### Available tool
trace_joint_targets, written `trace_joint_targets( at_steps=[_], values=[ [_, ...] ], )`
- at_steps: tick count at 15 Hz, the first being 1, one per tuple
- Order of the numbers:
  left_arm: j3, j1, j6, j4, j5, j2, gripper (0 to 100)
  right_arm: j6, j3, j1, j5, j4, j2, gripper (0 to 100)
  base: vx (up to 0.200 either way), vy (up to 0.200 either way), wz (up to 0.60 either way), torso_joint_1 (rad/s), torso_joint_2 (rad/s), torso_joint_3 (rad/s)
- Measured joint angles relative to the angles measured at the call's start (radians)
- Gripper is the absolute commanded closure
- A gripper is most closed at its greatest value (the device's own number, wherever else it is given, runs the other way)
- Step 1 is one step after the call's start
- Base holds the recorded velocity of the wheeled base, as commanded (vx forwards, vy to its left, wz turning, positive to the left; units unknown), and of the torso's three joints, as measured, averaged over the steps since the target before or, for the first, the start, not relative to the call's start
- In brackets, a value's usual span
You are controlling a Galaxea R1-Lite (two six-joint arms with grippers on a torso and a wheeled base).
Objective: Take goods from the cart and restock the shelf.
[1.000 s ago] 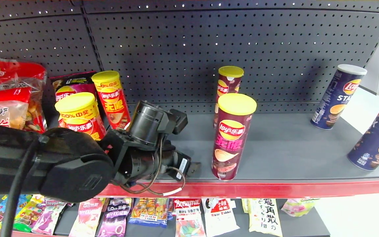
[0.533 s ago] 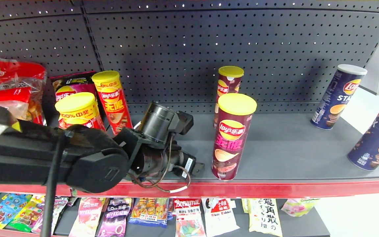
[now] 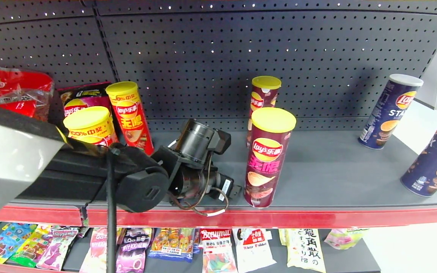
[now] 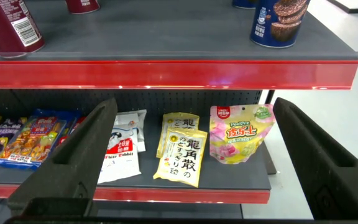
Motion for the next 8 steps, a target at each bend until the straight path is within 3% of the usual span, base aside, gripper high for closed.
trace_joint_targets(
  at_steps=[8],
  values=[
    [-0.051, 0.011, 0.002, -0.004, -0.002, 0.041, 0, 0.000, 0.000, 0.000, 0.000, 0.000, 0.000, 0, 0.000, 0.000, 0.00, 0.000, 0.00, 0.000]
  ],
)
